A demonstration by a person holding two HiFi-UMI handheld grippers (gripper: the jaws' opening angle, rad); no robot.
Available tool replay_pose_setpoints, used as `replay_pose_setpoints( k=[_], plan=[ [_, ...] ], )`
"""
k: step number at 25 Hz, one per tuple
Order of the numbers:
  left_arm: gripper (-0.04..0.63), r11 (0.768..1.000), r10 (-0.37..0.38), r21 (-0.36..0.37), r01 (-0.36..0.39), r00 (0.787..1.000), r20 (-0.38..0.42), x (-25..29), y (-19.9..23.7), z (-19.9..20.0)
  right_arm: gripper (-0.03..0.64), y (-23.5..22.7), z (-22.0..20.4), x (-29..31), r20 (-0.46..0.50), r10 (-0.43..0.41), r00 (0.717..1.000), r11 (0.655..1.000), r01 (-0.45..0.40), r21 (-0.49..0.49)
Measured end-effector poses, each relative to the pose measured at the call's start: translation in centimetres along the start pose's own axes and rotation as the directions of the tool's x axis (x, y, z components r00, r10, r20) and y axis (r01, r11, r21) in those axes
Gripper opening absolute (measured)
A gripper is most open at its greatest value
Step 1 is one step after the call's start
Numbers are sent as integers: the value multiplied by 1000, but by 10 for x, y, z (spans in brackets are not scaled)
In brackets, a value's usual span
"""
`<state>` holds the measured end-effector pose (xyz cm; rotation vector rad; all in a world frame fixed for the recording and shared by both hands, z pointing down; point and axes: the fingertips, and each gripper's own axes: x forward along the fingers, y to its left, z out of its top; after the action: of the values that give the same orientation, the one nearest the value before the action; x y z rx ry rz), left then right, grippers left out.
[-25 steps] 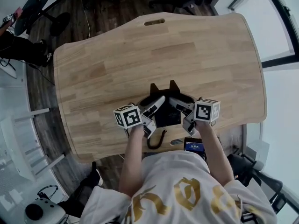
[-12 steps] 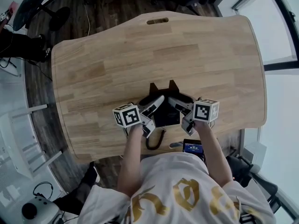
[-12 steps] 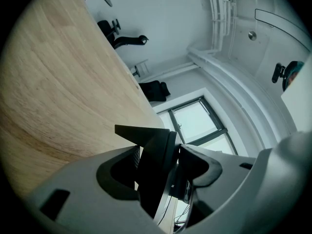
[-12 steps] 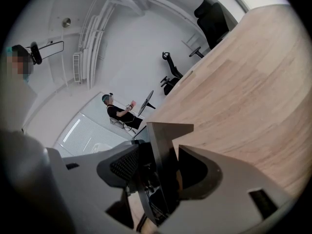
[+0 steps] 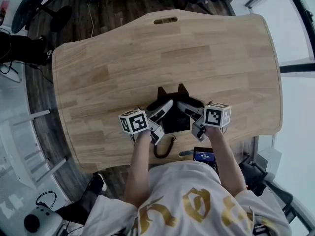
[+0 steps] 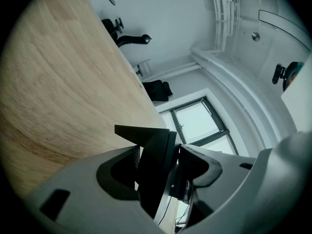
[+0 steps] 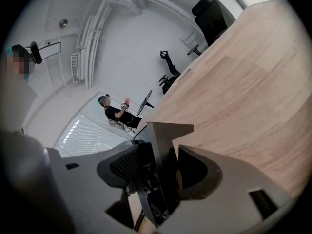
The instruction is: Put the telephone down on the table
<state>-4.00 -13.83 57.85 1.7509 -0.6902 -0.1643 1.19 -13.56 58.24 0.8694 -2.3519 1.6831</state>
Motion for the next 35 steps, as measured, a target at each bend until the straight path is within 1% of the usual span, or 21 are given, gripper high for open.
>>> replay_pose_setpoints(
  k=[8,27,28,30,31,35],
  plan=[
    [239,1000,11,-1,-11,1000,5,1,3,1,238,-3,1,1,3,9,1000,1000,-9,2],
    [239,998,30,-48,-30,1000,6,4,10,3,238,-9,2,6,6,1,1000,1000,-1,2],
    [242,998,41,-45,-41,999,6,4,10,3,238,-8,2,6,8,-2,1000,1000,2,1],
    [279,996,89,-21,-89,996,10,2,13,3,238,-8,3,5,15,-13,1000,1000,13,-4],
    [287,994,112,-8,-112,994,12,1,15,4,238,-8,3,5,18,-20,1000,1000,20,-9],
    [293,984,178,24,-178,984,27,-1,17,6,238,-9,4,2,22,-76,997,995,77,-65]
  ],
)
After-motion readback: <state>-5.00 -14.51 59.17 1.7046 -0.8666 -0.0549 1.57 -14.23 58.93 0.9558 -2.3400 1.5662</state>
